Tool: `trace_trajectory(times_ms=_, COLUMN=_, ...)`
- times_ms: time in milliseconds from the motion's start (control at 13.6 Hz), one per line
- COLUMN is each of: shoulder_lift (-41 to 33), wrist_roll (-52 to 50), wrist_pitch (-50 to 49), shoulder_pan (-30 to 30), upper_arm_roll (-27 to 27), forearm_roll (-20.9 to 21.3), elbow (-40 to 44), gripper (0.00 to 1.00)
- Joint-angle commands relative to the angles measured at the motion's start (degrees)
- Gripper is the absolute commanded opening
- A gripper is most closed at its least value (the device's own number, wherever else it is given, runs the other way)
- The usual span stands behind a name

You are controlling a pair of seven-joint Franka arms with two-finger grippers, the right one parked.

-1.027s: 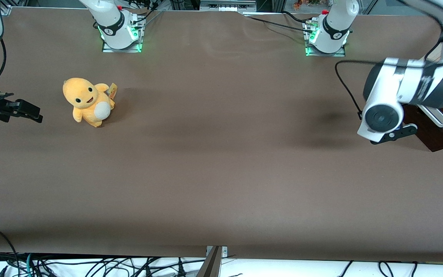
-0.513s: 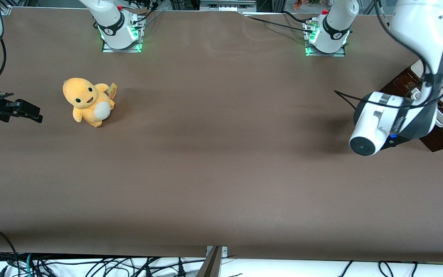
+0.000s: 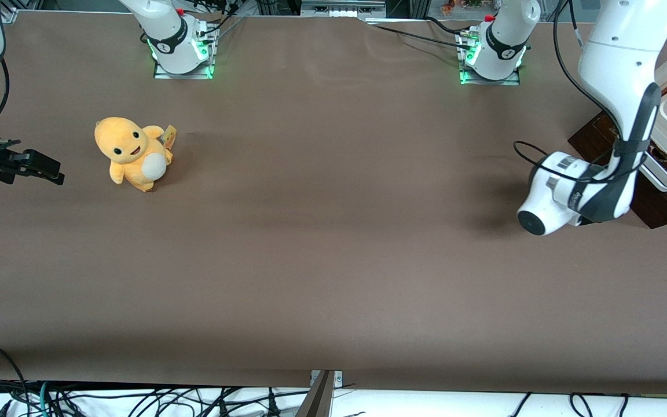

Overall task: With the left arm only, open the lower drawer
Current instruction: 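Lower the open left gripper around the white bar handle and close it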

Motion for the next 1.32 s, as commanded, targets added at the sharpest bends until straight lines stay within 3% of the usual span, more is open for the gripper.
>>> trace_trajectory(times_ms=0, shoulder_lift=2.0, wrist_roll=0.0, wrist_pitch=2.7, shoulder_pan=-0.2, upper_arm_roll=2.8, forearm_roll=2.2, elbow=0.4, gripper=1.0)
trace_trajectory(times_ms=147, shoulder_lift=2.1, wrist_roll=0.0, wrist_pitch=4.4, shoulder_pan=-0.2, upper_arm_roll=3.4, forearm_roll=3.9, elbow=0.2, gripper=1.0)
trace_trajectory(times_ms=440, shoulder_lift=2.1, wrist_roll=-1.4, wrist_pitch=3.8, shoulder_pan=0.0, upper_arm_roll=6.8, forearm_roll=4.6, elbow=-0.2, gripper=0.82)
trace_trajectory(times_ms=807, shoulder_lift=3.8, wrist_roll=-8.6, wrist_pitch=4.1, shoulder_pan=-0.2, upper_arm_roll=6.8, forearm_roll=3.9, elbow=0.1, gripper=0.59)
trace_trajectory(times_ms=1100, shoulder_lift=4.5, wrist_roll=-10.5, wrist_pitch=4.3, shoulder_pan=-0.6, upper_arm_roll=6.8, forearm_roll=4.1, elbow=0.6, gripper=0.51)
trace_trajectory(times_ms=1247, shoulder_lift=4.5, wrist_roll=-10.0, wrist_pitch=4.5, shoulder_pan=-1.1, upper_arm_roll=6.7, forearm_roll=4.5, elbow=0.9, gripper=0.4)
